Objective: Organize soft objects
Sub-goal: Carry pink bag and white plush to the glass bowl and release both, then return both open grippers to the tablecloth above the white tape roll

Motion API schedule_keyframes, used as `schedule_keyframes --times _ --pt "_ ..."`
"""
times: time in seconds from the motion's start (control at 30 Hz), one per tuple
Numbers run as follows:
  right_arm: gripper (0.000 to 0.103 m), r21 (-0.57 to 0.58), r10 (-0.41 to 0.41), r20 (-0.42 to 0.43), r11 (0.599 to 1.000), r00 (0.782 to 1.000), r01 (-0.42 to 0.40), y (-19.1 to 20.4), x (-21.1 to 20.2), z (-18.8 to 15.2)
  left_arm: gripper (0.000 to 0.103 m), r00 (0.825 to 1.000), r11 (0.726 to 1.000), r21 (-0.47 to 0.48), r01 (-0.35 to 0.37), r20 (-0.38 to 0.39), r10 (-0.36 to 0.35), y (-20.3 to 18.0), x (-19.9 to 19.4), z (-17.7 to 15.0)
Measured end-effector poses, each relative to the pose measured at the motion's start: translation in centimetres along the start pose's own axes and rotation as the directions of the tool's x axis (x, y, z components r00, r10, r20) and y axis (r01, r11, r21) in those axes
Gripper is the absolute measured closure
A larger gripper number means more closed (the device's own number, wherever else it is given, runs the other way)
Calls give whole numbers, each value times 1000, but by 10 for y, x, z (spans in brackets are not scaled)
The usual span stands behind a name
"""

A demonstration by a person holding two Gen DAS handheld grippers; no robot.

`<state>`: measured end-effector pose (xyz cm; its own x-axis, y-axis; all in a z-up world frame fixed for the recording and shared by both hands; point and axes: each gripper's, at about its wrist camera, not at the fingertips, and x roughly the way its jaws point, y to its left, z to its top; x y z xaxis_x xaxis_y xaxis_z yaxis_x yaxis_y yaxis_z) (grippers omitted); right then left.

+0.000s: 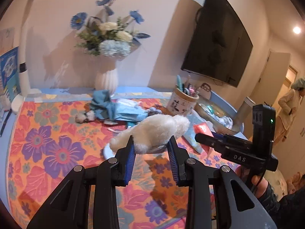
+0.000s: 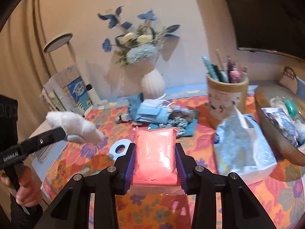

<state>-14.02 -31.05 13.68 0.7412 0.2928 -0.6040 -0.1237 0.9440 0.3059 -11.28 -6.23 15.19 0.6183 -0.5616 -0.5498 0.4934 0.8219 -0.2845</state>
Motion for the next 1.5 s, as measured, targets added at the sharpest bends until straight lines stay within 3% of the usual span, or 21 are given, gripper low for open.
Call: schedule_keyframes --times 0.2,0.37,0.5,0.67,0.83,0.87,0.9,0.93,1.03,1.13,1.27,1.4,1.47,1.5 --pt "64 19 -75 89 997 993 73 -26 -36 18 74 998 992 113 63 -4 -62 -52 19 26" --pt "64 29 -227 176 974 958 225 -64 -78 47 74 995 976 196 99 -13 -98 -108 57 63" --pt "64 116 -327 225 944 918 308 -114 -110 74 74 991 956 260 134 -23 -132 -155 98 93" --pt "64 258 -419 207 895 884 363 -179 -131 96 74 979 936 286 205 -81 -189 -199 158 118" --pt "64 315 -476 142 853 868 416 -212 -123 100 71 971 915 334 228 -148 -188 -232 214 113" --pt "57 329 -488 118 841 865 430 -219 -118 99 66 966 912 332 241 -175 -191 -236 227 111" --pt "49 338 -488 101 836 867 432 -224 -115 98 57 958 909 330 253 -216 -188 -239 241 107" --pt "34 354 -478 72 833 876 425 -232 -110 95 56 954 910 331 250 -247 -172 -241 253 103" --pt "33 375 -457 48 832 888 408 -240 -108 87 56 946 912 348 218 -305 -110 -240 274 85" --pt "33 391 -447 47 831 893 395 -241 -112 77 56 933 921 316 228 -340 -114 -227 276 74" --pt "33 412 -430 36 829 902 379 -235 -116 69 56 937 930 287 228 -323 -130 -211 256 73" --pt "33 383 -395 38 854 918 351 -210 -111 71 54 956 940 282 195 -267 -118 -192 214 77" --pt "33 347 -383 47 873 923 344 -191 -108 73 34 966 946 271 175 -235 -111 -178 190 80" --pt "33 321 -368 55 887 928 332 -176 -106 75 18 970 951 262 166 -217 -109 -170 177 80"
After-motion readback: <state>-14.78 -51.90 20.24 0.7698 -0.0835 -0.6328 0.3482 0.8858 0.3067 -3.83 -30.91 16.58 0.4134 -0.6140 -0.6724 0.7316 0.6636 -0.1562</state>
